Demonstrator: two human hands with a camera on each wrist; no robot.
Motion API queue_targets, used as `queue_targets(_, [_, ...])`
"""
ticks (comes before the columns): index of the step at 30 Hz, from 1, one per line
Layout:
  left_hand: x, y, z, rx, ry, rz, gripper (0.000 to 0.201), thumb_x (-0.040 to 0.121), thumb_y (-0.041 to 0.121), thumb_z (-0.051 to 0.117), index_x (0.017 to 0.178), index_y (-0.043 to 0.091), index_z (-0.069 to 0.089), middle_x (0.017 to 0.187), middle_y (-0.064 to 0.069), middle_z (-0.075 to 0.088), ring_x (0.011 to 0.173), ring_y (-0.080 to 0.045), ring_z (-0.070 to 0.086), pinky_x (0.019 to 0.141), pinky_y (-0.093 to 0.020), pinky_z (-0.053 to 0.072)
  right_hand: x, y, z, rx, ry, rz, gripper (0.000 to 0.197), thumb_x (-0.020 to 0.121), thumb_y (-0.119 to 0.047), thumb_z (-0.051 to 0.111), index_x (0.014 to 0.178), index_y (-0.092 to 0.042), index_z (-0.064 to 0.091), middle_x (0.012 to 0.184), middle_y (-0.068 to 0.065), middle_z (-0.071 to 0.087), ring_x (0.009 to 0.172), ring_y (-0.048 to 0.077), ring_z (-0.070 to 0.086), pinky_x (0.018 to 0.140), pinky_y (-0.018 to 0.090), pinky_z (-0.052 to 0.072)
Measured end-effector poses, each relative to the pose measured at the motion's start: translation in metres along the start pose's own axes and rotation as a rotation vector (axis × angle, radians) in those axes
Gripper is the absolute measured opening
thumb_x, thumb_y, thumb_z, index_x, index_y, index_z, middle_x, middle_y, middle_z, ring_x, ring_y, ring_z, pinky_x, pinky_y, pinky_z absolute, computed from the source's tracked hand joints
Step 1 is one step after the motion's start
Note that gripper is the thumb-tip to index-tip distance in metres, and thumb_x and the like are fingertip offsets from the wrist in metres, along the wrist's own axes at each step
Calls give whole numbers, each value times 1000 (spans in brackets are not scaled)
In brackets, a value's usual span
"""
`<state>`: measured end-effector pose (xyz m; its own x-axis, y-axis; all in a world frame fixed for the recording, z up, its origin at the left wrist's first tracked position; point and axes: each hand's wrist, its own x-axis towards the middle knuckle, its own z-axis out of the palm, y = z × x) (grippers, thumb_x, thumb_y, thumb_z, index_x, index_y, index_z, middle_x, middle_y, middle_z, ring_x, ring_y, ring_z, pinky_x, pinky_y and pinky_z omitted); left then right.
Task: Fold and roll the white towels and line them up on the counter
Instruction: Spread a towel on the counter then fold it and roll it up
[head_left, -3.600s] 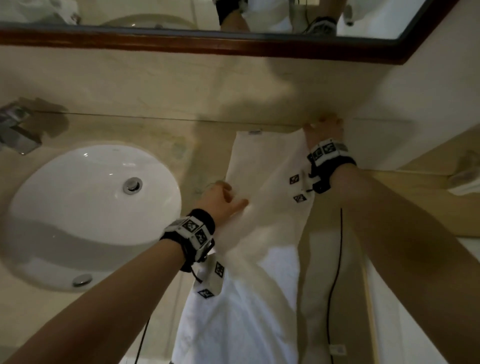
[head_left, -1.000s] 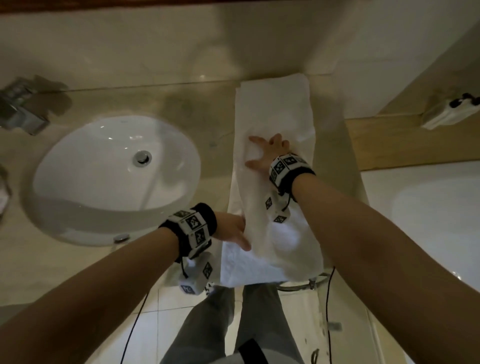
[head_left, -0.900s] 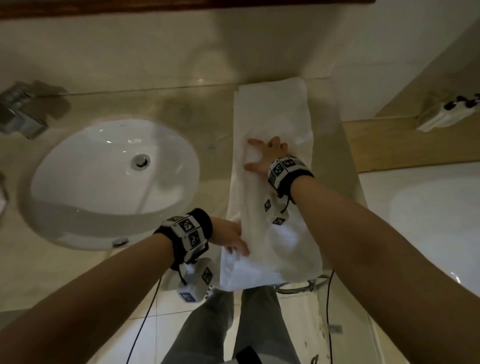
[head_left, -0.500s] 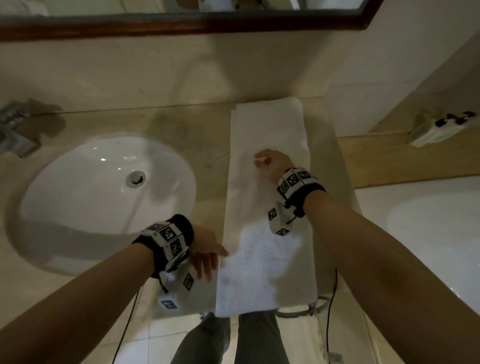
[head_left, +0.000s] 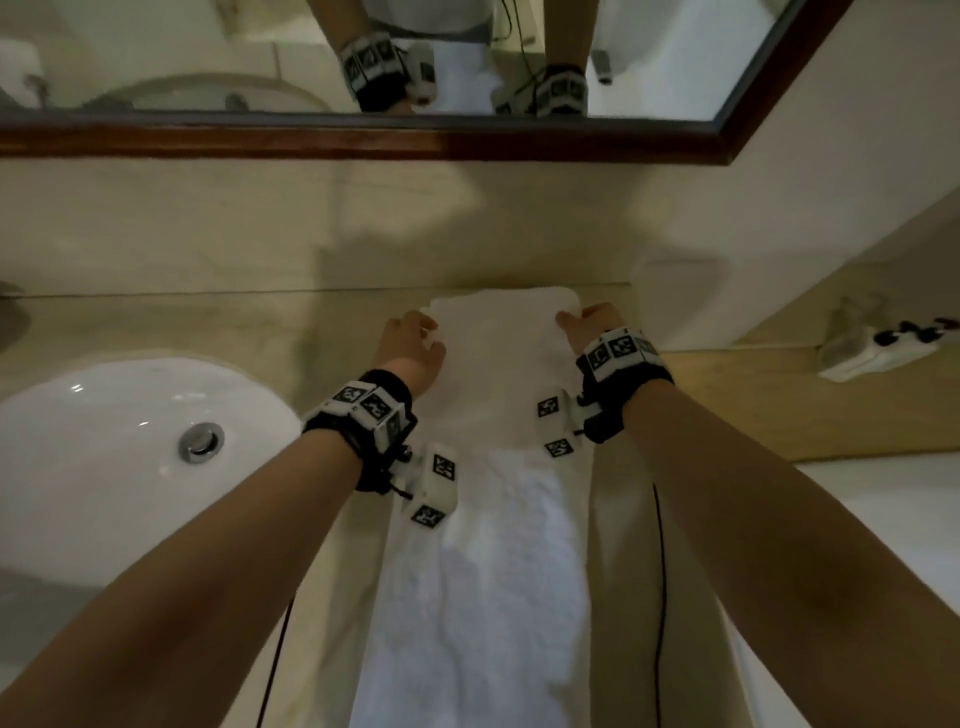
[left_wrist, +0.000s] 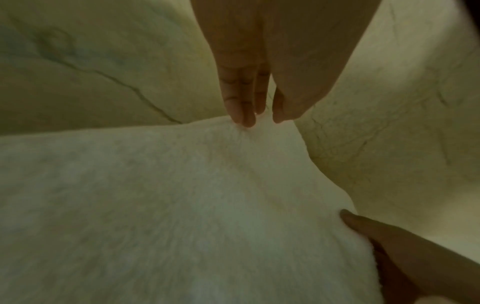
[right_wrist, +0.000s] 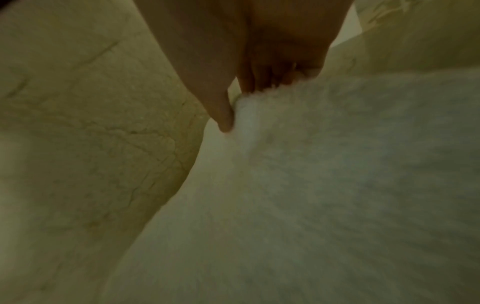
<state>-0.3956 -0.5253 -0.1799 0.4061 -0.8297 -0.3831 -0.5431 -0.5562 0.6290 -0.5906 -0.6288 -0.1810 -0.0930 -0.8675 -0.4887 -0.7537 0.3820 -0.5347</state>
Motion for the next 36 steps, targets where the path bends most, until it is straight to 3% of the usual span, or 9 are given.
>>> queue_targets(6, [28, 5, 6, -37, 64, -104, 53, 87, 33, 63, 125, 0, 45, 125, -17, 52, 111, -33, 53, 90, -35, 42, 20, -14, -2, 34, -166, -127, 46, 86, -21, 59, 131, -16, 51, 130, 11, 57, 110, 33, 57, 97, 47, 48])
queue_targets(9, [40, 7, 4, -171, 53, -182, 57, 85, 37, 65, 124, -2, 47, 114, -11, 59, 108, -32, 57, 82, -32, 42, 20, -17, -6, 2, -204, -228, 38, 86, -19, 62, 123, -12, 56, 125, 15, 59, 111, 35, 56, 96, 47, 47])
queue_targets(12, [48, 8, -6, -222, -29, -190, 47, 90, 31, 60, 125, 1, 55, 121, -14, 62, 108, -33, 59, 84, -31, 45, 21, -20, -9, -8, -228, -318, 22, 87, -16, 62, 108, -9, 57, 109, 14, 60, 101, 29, 56, 84, 34, 44])
queue_targets(17, [49, -5, -32, 105, 88, 19, 29, 89, 14, 50, 117, 3, 53, 116, -19, 56, 103, -36, 56, 81, -35, 44, 10, -29, 5, -203, -65, -466, 11, 90, -16, 56, 82, -13, 49, 82, 1, 48, 82, 19, 45, 70, 28, 33])
queue_targets(21, [39, -8, -29, 187, 110, 130, 26, 86, 6, 49, 112, 7, 53, 114, -18, 55, 101, -34, 55, 74, -30, 38, -6, -33, 21, -295, 53, -624, 17, 89, -4, 48, 104, -4, 57, 101, 11, 48, 78, 26, 47, 66, 28, 31])
queue_targets(26, [39, -3, -24, 256, 100, 215, 35, 93, 18, 50, 126, 9, 50, 124, -15, 51, 107, -35, 54, 87, -37, 45, -10, -18, 24, -254, 25, -641, 18, 88, -17, 59, 99, -3, 57, 105, 12, 51, 78, 22, 44, 70, 27, 36])
queue_targets(29, [36, -9, -25, 419, 122, 322, 25, 94, 12, 46, 116, 8, 57, 119, -14, 49, 95, -37, 58, 76, -38, 46, -9, -9, 20, -260, 34, -692, 11, 87, -12, 61, 91, -3, 57, 102, 10, 50, 79, 25, 50, 74, 30, 44])
queue_targets(32, [27, -19, -22, 655, 49, 403, 23, 95, 11, 43, 114, 11, 56, 122, -10, 47, 93, -34, 60, 67, -36, 42, -15, 4, 22, -392, 5, -734, 9, 88, -12, 59, 88, -4, 56, 101, 8, 49, 76, 21, 46, 68, 26, 36])
queue_targets(36, [17, -26, -22, 872, 4, 515, 42, 94, 27, 29, 118, 9, 58, 126, -9, 50, 109, -28, 51, 81, -36, 44, -22, 18, 24, -494, -1, -739, 19, 91, -20, 55, 92, -2, 61, 106, 11, 55, 95, 29, 52, 80, 31, 41])
